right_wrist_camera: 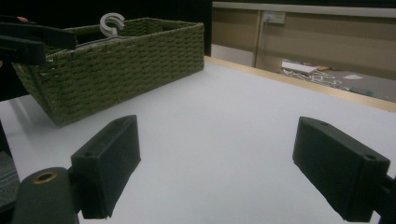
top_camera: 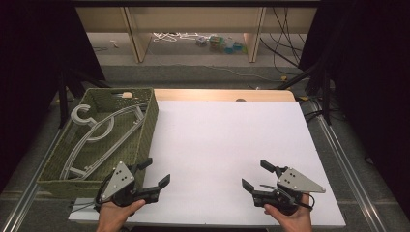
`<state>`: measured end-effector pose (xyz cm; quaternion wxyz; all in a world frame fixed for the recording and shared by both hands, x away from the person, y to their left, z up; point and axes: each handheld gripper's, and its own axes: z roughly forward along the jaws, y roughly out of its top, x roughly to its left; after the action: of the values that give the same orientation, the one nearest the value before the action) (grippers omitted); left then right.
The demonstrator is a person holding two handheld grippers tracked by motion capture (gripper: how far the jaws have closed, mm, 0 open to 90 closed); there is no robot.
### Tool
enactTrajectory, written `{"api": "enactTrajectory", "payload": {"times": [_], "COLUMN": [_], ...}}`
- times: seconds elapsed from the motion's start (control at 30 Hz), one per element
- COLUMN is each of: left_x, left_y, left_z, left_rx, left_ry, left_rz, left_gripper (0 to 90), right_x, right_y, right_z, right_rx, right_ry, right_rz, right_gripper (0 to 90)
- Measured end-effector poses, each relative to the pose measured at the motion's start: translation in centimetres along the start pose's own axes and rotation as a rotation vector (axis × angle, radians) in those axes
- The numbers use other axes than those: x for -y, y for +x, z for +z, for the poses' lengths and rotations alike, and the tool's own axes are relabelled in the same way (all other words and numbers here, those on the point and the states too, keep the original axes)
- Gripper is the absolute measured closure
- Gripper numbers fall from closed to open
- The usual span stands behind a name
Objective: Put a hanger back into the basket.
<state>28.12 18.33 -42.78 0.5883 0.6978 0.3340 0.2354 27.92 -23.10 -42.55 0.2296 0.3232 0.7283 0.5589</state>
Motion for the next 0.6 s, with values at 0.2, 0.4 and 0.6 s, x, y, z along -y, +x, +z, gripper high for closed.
{"api": "enactTrajectory", "payload": {"times": [0.2,0.4,0.6], "left_x": [0.04,0.00,-0.02], "left_y": [0.03,0.07,0.08], "left_z": [0.13,0.03,0.03], "left_rx": [0.012,0.006,0.010], "left_ry": [-0.007,0.004,0.003], "left_rz": [-0.003,-0.004,0.000], "left_gripper": [19.0,19.0,19.0], "right_x": [-0.01,0.02,0.01], "right_y": [0.08,0.08,0.05], "right_z": [0.09,0.16,0.13], "right_rx": [-0.009,-0.015,-0.008], "right_ry": [0.008,0.003,0.005], "right_rz": [-0.003,-0.004,-0.005], "right_gripper": [15.7,15.7,15.7]}}
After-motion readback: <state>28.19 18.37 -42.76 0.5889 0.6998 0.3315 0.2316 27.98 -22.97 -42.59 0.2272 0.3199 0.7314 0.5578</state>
